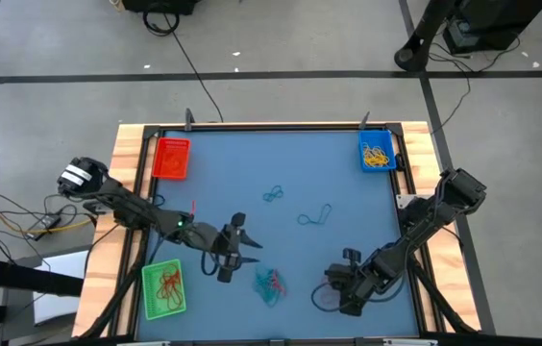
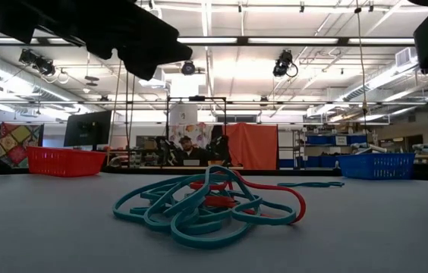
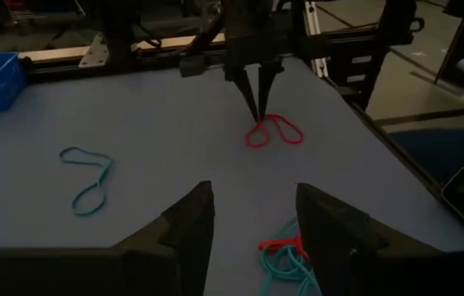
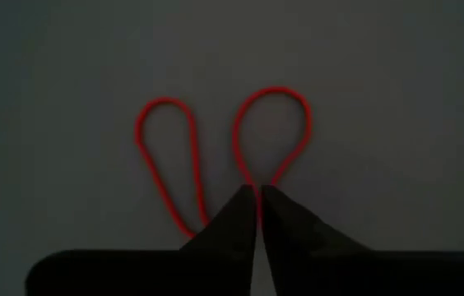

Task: Sort rubber bands into baskets
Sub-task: Put the red rubber band into the green basket

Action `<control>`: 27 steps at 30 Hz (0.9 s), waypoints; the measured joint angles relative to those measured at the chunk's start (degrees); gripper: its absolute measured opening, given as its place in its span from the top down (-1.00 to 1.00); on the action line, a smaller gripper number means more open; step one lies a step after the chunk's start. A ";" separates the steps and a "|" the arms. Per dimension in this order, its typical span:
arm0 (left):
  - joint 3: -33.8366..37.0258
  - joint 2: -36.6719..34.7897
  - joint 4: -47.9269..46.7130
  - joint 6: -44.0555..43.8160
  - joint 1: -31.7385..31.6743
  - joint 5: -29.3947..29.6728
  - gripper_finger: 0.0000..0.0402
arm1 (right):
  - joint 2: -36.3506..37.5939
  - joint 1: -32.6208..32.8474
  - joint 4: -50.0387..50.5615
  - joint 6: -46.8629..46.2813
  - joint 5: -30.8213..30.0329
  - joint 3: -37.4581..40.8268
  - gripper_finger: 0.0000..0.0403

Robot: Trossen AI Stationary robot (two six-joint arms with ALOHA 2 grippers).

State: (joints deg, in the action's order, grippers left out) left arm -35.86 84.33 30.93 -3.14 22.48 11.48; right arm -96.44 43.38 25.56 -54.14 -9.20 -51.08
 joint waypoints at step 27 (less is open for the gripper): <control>0.02 15.14 14.42 -9.14 -0.02 7.35 0.12 | -0.02 0.76 1.90 -0.36 -2.20 -0.01 0.35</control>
State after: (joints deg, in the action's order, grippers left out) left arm -35.83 99.48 45.35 -12.28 22.46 18.83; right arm -96.47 44.14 27.46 -54.50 -11.40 -51.09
